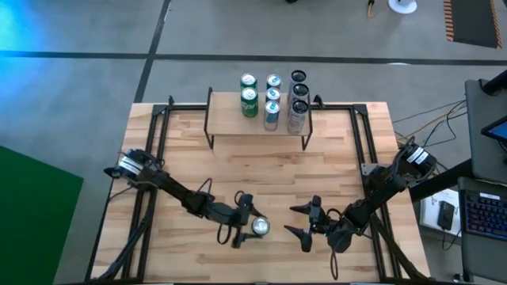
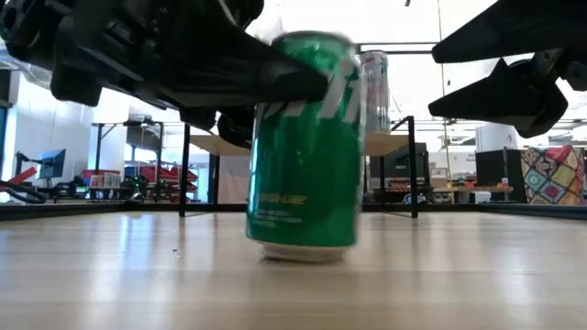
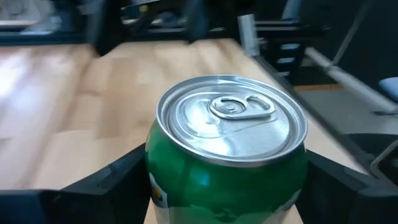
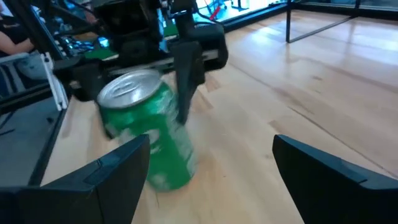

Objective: Place canned beverage on shelf
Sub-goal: Put the green soda can on the shelf aligned with the other green soda cans

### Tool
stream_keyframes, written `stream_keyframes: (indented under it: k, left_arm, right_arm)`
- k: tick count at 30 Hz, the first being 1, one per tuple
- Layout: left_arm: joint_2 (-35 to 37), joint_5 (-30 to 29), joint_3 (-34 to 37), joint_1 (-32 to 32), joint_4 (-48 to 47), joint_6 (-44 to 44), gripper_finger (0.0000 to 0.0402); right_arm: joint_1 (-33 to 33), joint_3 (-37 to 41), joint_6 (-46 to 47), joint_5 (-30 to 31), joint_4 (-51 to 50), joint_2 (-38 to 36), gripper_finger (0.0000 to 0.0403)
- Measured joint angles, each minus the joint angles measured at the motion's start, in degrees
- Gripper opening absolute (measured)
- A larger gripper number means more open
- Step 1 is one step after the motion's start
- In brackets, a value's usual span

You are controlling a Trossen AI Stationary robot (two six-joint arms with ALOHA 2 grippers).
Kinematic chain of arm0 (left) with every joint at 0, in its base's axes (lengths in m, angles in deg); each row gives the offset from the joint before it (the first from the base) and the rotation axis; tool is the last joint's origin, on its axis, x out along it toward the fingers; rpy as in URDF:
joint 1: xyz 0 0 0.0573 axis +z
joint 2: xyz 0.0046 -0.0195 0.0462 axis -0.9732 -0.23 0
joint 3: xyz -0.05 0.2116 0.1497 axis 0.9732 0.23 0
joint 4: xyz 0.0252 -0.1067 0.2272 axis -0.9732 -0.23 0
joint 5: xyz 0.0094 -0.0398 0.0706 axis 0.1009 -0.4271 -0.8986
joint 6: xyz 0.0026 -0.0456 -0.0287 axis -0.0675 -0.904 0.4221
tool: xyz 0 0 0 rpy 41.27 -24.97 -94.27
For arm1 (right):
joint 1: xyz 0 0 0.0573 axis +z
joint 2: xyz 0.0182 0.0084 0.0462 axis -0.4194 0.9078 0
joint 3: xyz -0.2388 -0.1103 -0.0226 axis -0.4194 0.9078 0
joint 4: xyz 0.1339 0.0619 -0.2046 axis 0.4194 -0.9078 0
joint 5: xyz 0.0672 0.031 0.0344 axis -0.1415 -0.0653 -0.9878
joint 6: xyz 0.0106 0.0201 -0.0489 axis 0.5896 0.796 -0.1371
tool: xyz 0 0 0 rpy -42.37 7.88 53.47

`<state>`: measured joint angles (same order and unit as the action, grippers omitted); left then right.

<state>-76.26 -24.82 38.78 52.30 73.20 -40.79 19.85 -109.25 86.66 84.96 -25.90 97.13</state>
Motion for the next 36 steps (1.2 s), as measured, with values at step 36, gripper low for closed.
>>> stream_keyframes:
  k: [36]
  left_arm:
    - [37.9,-7.9,1.1,35.7,-27.7,8.4,0.0295]
  right_arm:
    - [-23.6,9.3,-10.4,-22.6,-10.4,-14.6,0.0327]
